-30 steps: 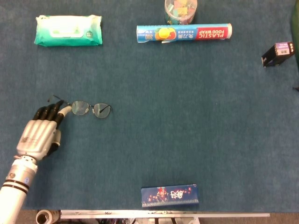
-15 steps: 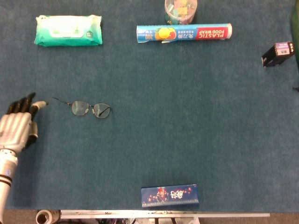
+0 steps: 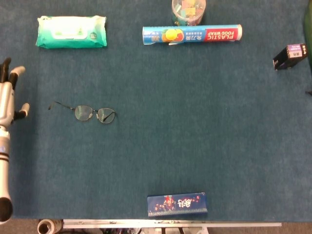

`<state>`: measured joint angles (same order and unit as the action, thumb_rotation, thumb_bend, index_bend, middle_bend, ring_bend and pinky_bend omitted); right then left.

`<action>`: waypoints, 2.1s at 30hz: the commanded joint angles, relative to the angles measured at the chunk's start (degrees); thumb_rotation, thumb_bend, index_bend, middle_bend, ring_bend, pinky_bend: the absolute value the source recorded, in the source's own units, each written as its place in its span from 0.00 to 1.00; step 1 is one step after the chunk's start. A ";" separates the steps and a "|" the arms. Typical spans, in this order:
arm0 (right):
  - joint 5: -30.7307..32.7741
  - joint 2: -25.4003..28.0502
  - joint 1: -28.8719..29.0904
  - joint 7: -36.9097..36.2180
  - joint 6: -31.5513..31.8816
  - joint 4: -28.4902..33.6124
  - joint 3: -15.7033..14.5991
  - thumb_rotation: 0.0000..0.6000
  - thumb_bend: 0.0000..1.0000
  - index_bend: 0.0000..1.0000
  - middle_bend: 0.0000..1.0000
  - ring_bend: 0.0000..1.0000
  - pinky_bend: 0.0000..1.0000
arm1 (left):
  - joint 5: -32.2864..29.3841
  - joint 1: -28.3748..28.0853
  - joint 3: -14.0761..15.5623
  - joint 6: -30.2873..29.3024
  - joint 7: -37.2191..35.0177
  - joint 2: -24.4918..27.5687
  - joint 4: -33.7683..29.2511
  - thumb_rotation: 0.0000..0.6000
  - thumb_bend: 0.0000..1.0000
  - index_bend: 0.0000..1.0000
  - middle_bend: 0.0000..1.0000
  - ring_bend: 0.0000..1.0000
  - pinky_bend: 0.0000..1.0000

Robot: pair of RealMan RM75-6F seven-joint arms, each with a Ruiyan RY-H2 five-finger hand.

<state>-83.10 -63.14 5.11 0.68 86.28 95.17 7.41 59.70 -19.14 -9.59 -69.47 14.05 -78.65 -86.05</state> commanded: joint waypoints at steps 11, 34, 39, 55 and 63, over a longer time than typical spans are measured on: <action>0.01 -0.08 0.13 -0.22 0.07 0.13 0.14 1.00 0.04 0.15 0.21 0.21 0.45 | 1.80 -0.50 -2.85 -4.03 -3.49 -3.62 -0.52 1.00 0.23 0.16 0.00 0.00 0.06; 0.26 0.29 0.06 -0.60 0.01 0.40 0.12 1.00 0.04 0.15 0.21 0.21 0.45 | 9.80 0.65 -0.47 -6.99 -7.70 -6.81 -4.54 1.00 0.22 0.17 0.00 0.00 0.06; 0.30 0.10 0.02 -0.81 -0.04 0.16 0.02 1.00 0.04 0.15 0.21 0.21 0.45 | 10.43 0.18 -0.30 -6.54 -7.36 -7.94 -4.92 1.00 0.22 0.17 0.00 0.00 0.06; 0.47 0.52 -0.74 -1.76 0.74 -0.20 -0.06 1.00 0.04 0.15 0.21 0.21 0.45 | 11.08 -1.19 1.03 -4.18 -5.58 -11.61 -4.65 1.00 0.22 0.17 0.00 0.00 0.06; 0.44 0.46 -0.83 -1.70 0.72 -0.24 -0.14 1.00 0.04 0.15 0.21 0.21 0.45 | 11.32 -1.56 2.33 -2.51 -5.40 -13.88 -3.08 1.00 0.22 0.17 0.00 0.00 0.06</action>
<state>-82.67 -62.67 4.29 -1.03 87.00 94.94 7.27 70.96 -20.60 -7.42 -72.19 8.64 -92.28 -89.36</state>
